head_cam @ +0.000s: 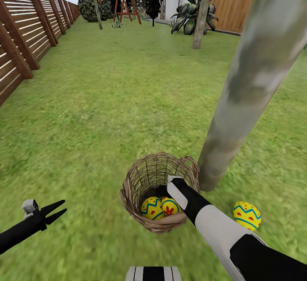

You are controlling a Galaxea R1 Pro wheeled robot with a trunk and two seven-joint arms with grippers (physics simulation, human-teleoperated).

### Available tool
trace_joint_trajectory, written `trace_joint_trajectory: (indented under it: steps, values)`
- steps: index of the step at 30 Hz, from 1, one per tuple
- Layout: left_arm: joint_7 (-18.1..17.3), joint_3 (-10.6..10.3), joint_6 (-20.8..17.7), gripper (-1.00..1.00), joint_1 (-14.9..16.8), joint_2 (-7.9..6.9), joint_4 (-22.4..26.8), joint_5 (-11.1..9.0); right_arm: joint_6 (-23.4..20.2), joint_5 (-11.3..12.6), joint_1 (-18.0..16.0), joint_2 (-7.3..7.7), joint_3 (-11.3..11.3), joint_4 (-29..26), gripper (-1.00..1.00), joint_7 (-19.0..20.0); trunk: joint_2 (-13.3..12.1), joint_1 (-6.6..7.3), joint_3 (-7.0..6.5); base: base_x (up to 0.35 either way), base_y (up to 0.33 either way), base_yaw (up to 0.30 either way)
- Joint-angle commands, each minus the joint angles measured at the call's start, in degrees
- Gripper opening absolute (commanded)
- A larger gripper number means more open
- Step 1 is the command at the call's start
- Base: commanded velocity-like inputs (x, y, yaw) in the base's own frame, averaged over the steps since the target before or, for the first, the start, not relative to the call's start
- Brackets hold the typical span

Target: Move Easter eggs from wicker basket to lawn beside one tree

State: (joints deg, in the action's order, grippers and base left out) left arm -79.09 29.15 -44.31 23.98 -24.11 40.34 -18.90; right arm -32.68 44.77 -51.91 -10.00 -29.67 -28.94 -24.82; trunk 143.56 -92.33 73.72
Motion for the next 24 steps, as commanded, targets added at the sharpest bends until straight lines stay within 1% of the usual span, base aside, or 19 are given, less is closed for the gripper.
trace_joint_trajectory:
  steps: [1, 7, 8, 10, 11, 12, 14, 17, 18, 19, 20, 22, 24]
  values:
    - [-0.14, 0.03, -0.60, 1.00, 0.02, 0.00, 0.00, -0.06, -0.01, 0.45, -0.04, 0.00, -0.21, -0.10, 1.00, -0.53, 0.02, 0.01, 0.04, 0.000, 0.000, 0.000]
    - [-0.03, 0.03, -0.60, 1.00, 0.01, 0.10, 0.00, -0.04, 1.34, 0.32, -0.11, 0.00, -0.21, -0.80, 1.00, -0.99, 0.02, 0.01, 0.04, 0.000, 0.000, 0.000]
    - [-0.03, 0.03, -0.60, 1.00, 0.01, 0.12, -0.01, -0.02, 2.13, 0.35, -0.11, 0.00, -0.21, -0.82, 1.00, -1.57, 0.02, 0.01, 0.04, 0.000, 0.000, 0.000]
    - [0.01, 0.03, -0.60, 1.00, -0.01, 0.63, 0.00, 0.00, 5.74, 0.44, -0.12, 0.00, -0.21, -0.98, 1.00, -4.93, 0.02, 0.01, 0.04, 0.000, 0.000, 0.000]
    - [0.03, 0.01, -0.60, 1.00, -0.03, 0.73, 0.00, 0.00, 6.90, 0.46, -0.12, 0.00, -0.21, -1.11, 1.00, -5.82, 0.02, 0.01, 0.04, 0.000, 0.000, 0.000]
    - [0.10, -0.02, -0.60, 1.00, -0.02, 0.81, 0.00, 0.00, 8.07, 0.49, -0.12, 0.00, -0.21, -1.25, 1.00, -6.61, 0.03, -0.02, 0.27, 0.000, 0.000, 0.000]
    - [0.13, -0.01, -0.60, 1.00, -0.04, 0.87, 0.00, 0.00, 8.80, 0.72, -0.12, 0.00, -0.21, -1.33, 1.00, -7.10, 0.06, -0.07, 0.71, 0.000, 0.000, 0.000]
    - [0.13, 0.02, -0.59, 1.00, -0.03, 0.90, 0.00, 0.00, 9.17, 2.07, -0.12, 0.00, -0.21, -1.32, 1.00, -7.45, 0.06, -0.07, 0.71, 0.000, 0.000, 0.000]
    - [0.14, 0.02, -0.60, 1.00, -0.03, 0.90, 0.00, 0.00, 9.22, 2.74, -0.12, 0.00, -0.21, -1.31, 1.00, -7.59, 0.06, -0.07, 0.71, 0.000, 0.000, 0.000]
    - [0.14, 0.03, -0.60, 1.00, 0.00, 0.90, 0.00, 0.00, 9.27, 3.90, -0.12, 0.00, -0.21, -1.25, 1.00, -8.04, 0.06, -0.07, 0.71, 0.000, 0.000, 0.000]
    - [0.13, 0.03, -0.60, 1.00, -0.01, 0.90, 0.00, 0.00, 9.30, 4.22, -0.12, 0.00, -0.21, -1.24, 1.00, -8.41, 0.06, -0.07, 0.71, 0.000, 0.000, 0.000]
    - [0.05, 0.03, -0.60, 1.00, -0.03, 0.90, 0.00, 0.00, 9.37, 4.76, -0.12, 0.00, -0.16, -1.21, 1.00, -9.78, 0.08, -0.12, 1.15, 0.000, 0.000, 0.000]
    - [0.01, 0.03, -0.60, 1.00, -0.04, 0.91, 0.00, 0.00, 9.33, 4.84, -0.12, 0.00, -0.13, -1.21, 1.00, -10.01, 0.10, -0.14, 1.37, 0.000, 0.000, 0.000]
